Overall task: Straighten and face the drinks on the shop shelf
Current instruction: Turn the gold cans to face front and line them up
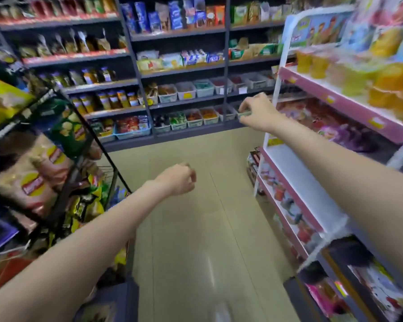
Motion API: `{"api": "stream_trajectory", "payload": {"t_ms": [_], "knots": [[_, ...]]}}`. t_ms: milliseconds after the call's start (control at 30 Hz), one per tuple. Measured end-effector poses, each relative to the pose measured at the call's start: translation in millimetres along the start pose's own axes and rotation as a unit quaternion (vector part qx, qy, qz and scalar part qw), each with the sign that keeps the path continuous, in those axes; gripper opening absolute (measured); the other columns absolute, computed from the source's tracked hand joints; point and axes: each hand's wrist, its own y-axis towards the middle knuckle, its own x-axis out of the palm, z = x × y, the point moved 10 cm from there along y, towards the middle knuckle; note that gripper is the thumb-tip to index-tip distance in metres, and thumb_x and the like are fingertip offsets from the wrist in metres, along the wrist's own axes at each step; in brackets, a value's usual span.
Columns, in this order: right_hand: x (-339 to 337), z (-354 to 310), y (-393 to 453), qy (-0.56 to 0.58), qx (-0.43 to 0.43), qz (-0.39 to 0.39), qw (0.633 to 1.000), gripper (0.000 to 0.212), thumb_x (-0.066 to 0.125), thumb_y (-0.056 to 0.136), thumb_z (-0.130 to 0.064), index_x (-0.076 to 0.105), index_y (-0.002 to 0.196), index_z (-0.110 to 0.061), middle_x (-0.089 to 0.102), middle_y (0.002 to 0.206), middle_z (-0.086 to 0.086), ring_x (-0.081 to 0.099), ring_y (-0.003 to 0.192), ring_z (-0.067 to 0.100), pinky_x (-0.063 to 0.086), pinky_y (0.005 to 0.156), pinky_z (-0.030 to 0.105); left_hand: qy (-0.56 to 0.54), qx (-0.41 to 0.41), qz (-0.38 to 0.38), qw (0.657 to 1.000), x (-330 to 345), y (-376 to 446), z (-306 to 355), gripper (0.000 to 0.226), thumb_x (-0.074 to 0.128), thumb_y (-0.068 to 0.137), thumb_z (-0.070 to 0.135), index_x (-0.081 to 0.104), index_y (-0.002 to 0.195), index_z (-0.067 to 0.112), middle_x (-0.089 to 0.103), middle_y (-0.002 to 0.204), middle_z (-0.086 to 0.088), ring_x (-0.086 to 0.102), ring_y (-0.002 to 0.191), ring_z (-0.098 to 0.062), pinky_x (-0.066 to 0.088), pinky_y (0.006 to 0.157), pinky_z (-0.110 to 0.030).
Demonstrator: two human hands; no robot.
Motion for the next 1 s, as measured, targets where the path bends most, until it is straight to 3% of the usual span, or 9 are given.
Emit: {"api": "stream_trajectory", "payload": {"t_ms": [133, 333, 433, 533, 633, 767, 867, 933, 1000], "knots": [[17, 2, 142, 0.02, -0.018, 0.002, 1.0, 0.021, 0.055, 0.088, -0.015, 0.06, 0.108, -0.008, 0.047, 0.129, 0.016, 0.042, 0.122, 0.033, 0.038, 0.098, 0.035, -0.023, -0.032, 0.023, 0.999, -54, 131, -63, 0.026, 0.051, 0.089, 0.017, 0.062, 0.112, 0.011, 0.06, 0.118, -0.012, 0.054, 0.11, -0.028, 0.041, 0.089, -0.03], [59, 27, 337, -0.017, -0.023, -0.015, 0.999, 0.013, 0.054, 0.088, -0.015, 0.056, 0.101, -0.012, 0.047, 0.125, 0.016, 0.04, 0.119, 0.032, 0.038, 0.094, 0.037, 0.019, 0.007, 0.021, 1.0, -80, 318, -141, 0.024, 0.052, 0.089, 0.02, 0.06, 0.112, 0.014, 0.052, 0.122, -0.008, 0.05, 0.113, -0.029, 0.041, 0.093, -0.036], [74, 75, 435, 0.012, 0.046, -0.007, 0.999, 0.022, 0.055, 0.09, -0.013, 0.063, 0.106, 0.0, 0.057, 0.119, 0.017, 0.053, 0.108, 0.028, 0.043, 0.086, 0.034, -0.017, 0.015, 0.047, 0.999, -100, 436, -189, 0.023, 0.051, 0.09, 0.016, 0.061, 0.111, 0.014, 0.05, 0.123, -0.008, 0.05, 0.113, -0.027, 0.041, 0.092, -0.034], [65, 132, 523, 0.049, 0.118, 0.019, 0.992, 0.028, 0.055, 0.09, -0.009, 0.063, 0.107, 0.011, 0.065, 0.112, 0.023, 0.06, 0.101, 0.031, 0.045, 0.078, 0.035, -0.017, 0.044, -0.016, 0.999, -121, 564, -211, 0.025, 0.05, 0.092, 0.015, 0.062, 0.113, 0.011, 0.054, 0.123, -0.012, 0.051, 0.113, -0.026, 0.039, 0.089, -0.03], [36, 187, 601, 0.099, 0.181, 0.063, 0.977, 0.019, 0.057, 0.091, -0.011, 0.065, 0.104, 0.001, 0.063, 0.111, 0.012, 0.058, 0.105, 0.026, 0.047, 0.082, 0.035, -0.019, 0.065, -0.047, 0.997, -151, 679, -204, 0.026, 0.049, 0.092, 0.016, 0.064, 0.112, 0.009, 0.062, 0.119, -0.01, 0.056, 0.11, -0.027, 0.042, 0.087, -0.029], [-8, 269, 698, 0.226, 0.249, 0.161, 0.928, 0.007, 0.055, 0.094, -0.014, 0.06, 0.097, -0.011, 0.056, 0.105, 0.004, 0.055, 0.102, 0.019, 0.049, 0.073, 0.029, -0.106, 0.107, -0.007, 0.989, -189, 836, -169, 0.013, 0.051, 0.091, 0.017, 0.063, 0.096, 0.017, 0.067, 0.105, -0.008, 0.06, 0.09, -0.021, 0.046, 0.075, -0.029], [-33, 339, 776, 0.38, 0.268, 0.262, 0.846, 0.014, 0.055, 0.094, -0.011, 0.059, 0.107, -0.006, 0.055, 0.106, 0.005, 0.054, 0.108, 0.021, 0.053, 0.08, 0.032, -0.126, 0.162, -0.005, 0.979, -210, 941, -129, 0.019, 0.052, 0.092, 0.014, 0.065, 0.105, 0.009, 0.066, 0.108, -0.009, 0.06, 0.098, -0.021, 0.04, 0.076, -0.021], [-41, 383, 832, 0.438, 0.282, 0.296, 0.801, 0.015, 0.056, 0.093, -0.01, 0.055, 0.108, -0.006, 0.054, 0.111, 0.008, 0.056, 0.109, 0.025, 0.056, 0.076, 0.032, -0.123, 0.178, -0.006, 0.976, -227, 1009, -111, 0.02, 0.052, 0.092, 0.015, 0.064, 0.107, 0.008, 0.065, 0.109, -0.007, 0.059, 0.102, -0.021, 0.039, 0.077, -0.02], [-49, 415, 890, 0.425, 0.292, 0.291, 0.806, 0.013, 0.056, 0.093, -0.009, 0.055, 0.105, -0.005, 0.055, 0.114, 0.011, 0.056, 0.109, 0.027, 0.057, 0.078, 0.035, -0.096, 0.201, -0.029, 0.974, -246, 1073, -93, 0.019, 0.051, 0.093, 0.016, 0.063, 0.105, 0.01, 0.063, 0.104, -0.004, 0.058, 0.099, -0.018, 0.038, 0.074, -0.02]]}}
